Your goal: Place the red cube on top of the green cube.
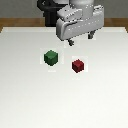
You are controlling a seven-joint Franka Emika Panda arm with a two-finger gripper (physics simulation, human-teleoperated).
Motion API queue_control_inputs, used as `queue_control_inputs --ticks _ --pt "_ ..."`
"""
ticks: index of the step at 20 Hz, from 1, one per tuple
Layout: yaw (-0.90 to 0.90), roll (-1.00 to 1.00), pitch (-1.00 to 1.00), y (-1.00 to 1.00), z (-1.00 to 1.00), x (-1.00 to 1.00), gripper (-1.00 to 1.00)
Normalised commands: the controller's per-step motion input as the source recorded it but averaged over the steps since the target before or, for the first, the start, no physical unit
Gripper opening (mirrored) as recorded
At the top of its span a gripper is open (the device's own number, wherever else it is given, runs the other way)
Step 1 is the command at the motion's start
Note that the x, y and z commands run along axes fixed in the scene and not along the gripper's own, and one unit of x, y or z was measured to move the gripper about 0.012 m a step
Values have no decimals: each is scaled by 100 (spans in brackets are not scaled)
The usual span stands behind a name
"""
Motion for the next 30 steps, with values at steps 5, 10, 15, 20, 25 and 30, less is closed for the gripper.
queue_control_inputs --ticks 5,10,15,20,25,30 --pt "0 0 0 0 -100 0 100" --pt "0 0 0 0 -100 0 100" --pt "0 0 0 0 -60 0 -100" --pt "0 0 0 0 0 0 -100" --pt "0 0 3 0 20 0 -100" --pt "0 0 0 0 80 0 -100"
